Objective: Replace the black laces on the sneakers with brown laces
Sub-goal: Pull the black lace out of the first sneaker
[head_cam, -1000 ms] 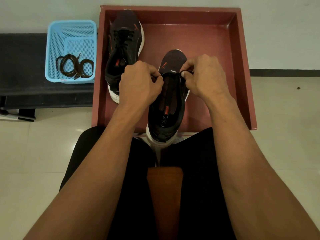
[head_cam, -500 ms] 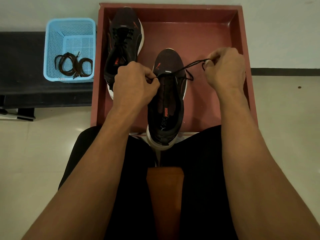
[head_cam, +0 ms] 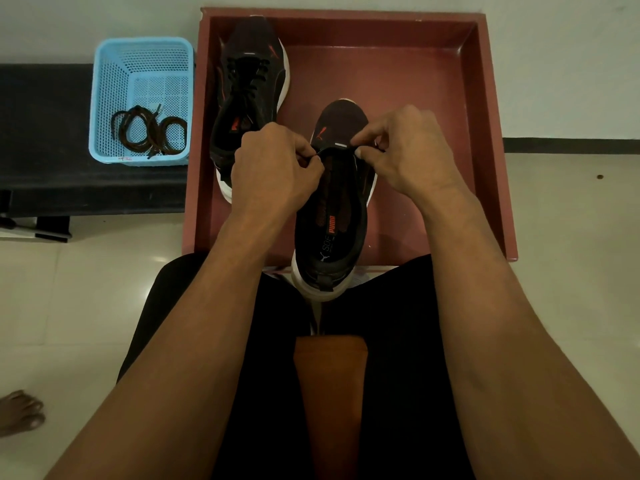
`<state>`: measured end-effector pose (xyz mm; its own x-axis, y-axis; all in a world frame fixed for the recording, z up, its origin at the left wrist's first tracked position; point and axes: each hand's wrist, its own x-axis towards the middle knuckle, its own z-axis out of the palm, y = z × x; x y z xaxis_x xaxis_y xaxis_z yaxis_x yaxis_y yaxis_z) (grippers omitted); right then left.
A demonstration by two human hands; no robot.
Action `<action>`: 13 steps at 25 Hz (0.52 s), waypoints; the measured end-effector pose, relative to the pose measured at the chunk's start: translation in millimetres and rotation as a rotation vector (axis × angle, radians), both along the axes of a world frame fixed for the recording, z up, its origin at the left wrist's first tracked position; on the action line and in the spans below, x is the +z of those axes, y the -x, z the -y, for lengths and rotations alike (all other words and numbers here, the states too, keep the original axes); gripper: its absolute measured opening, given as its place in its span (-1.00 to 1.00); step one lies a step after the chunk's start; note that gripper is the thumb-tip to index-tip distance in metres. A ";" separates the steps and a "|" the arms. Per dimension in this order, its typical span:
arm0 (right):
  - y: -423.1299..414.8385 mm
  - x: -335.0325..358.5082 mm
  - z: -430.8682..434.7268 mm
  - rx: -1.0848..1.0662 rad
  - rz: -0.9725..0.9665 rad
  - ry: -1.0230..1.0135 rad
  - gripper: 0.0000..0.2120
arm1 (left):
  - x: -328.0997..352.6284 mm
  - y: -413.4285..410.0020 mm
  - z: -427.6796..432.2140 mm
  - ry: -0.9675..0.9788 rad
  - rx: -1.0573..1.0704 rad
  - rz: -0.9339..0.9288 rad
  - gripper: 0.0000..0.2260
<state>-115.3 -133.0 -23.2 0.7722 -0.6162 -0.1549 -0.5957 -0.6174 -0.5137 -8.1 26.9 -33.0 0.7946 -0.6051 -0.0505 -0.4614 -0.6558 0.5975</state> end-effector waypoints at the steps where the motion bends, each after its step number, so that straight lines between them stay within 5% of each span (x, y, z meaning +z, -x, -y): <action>1: -0.4 -0.5 -0.9 -0.031 -0.004 -0.002 -0.86 | 0.0 0.2 0.1 -0.001 0.000 0.000 -0.88; 13: -1.7 -0.9 -5.6 -0.083 -0.062 0.075 -0.94 | -0.2 0.5 0.8 -0.004 -0.019 -0.010 -0.88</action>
<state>-113.7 -127.4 -24.1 0.7082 -0.6895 -0.1521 -0.6759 -0.5998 -0.4283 -8.6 26.1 -33.2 0.7821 -0.6201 -0.0613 -0.4678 -0.6494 0.5996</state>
